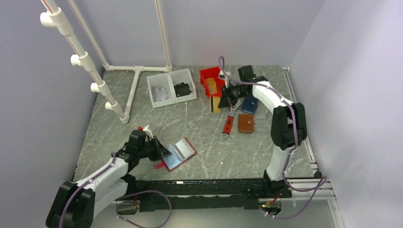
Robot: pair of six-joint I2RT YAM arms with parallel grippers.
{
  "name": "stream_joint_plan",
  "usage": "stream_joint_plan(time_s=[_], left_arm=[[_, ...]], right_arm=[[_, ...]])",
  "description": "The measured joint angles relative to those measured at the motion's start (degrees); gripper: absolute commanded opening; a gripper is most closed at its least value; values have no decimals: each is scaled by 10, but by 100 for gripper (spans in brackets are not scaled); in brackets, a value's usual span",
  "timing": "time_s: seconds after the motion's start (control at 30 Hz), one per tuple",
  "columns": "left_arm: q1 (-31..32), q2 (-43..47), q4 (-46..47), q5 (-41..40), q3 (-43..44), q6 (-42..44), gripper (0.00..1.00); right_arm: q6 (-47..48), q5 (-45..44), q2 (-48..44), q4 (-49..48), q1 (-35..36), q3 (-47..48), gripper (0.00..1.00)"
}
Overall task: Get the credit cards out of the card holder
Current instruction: Place the credit card in the storage box.
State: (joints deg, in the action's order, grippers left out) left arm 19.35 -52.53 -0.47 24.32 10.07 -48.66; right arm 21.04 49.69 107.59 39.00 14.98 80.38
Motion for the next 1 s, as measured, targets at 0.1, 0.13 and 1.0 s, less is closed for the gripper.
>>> stream_joint_plan(time_s=[0.1, 0.13, 1.0], left_arm=[[0, 19, -31, -13, 3, 7, 0], [0, 28, -43, -16, 3, 10, 0], [-1, 95, -123, -33, 20, 14, 0]], right_arm=[[1, -72, 4, 0, -19, 87, 0], [1, -90, 8, 0, -20, 109, 0], [-21, -264, 274, 38, 6, 449, 19]])
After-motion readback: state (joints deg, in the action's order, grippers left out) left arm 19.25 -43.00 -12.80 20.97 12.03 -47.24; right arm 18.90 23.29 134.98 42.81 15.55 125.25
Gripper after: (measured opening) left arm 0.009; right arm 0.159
